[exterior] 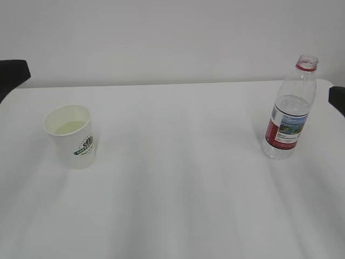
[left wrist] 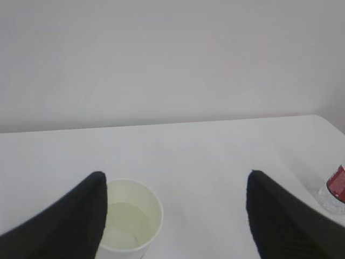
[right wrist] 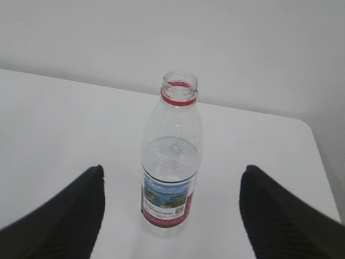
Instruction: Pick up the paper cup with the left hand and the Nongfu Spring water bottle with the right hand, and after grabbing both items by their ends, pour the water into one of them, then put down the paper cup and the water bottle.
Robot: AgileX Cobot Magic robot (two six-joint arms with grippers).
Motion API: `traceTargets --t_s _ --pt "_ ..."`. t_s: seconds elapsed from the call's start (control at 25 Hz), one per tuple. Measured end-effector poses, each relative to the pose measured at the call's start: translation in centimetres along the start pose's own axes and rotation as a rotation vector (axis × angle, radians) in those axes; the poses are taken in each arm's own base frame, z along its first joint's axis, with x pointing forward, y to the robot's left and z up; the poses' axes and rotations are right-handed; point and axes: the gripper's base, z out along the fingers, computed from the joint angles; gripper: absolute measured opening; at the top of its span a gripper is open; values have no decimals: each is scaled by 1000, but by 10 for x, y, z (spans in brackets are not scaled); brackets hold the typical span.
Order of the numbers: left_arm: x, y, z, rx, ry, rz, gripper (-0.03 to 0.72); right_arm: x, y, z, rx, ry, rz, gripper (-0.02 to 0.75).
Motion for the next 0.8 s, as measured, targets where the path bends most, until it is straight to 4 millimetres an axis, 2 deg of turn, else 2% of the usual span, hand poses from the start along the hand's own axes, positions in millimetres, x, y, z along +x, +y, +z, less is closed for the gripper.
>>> traceTargets --t_s 0.32,0.56,0.8 --pt "-9 -4 -36 32 -15 42 576 -2 -4 -48 50 29 -8 590" --pt "-12 -3 -54 23 -24 251 549 -1 -6 -81 80 -4 0 590" --pt "-9 -1 -74 2 10 289 517 -7 -10 -113 115 4 17 590"
